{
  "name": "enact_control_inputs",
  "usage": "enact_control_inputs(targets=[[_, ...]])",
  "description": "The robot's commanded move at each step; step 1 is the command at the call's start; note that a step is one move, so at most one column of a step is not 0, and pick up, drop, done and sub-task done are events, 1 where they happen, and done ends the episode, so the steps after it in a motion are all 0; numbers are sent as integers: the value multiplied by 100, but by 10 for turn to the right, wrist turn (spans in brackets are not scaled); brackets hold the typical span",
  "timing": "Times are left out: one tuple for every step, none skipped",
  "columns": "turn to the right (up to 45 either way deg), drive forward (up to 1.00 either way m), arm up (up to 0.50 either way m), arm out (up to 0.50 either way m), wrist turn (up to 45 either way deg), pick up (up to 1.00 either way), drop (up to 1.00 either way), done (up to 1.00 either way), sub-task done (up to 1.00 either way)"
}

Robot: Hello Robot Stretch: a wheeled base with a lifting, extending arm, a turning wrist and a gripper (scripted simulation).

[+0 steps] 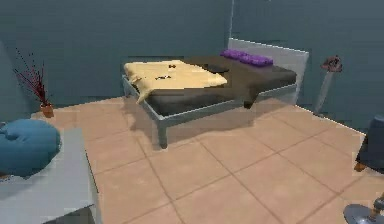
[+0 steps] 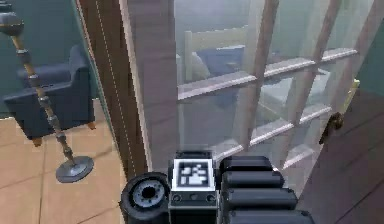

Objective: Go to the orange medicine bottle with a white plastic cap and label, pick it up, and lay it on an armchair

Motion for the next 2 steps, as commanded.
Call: enact_control_inputs(targets=[[0,50,0,0,0,0,0,0,0],[420,0,0,0,0,0,0,0,0]])
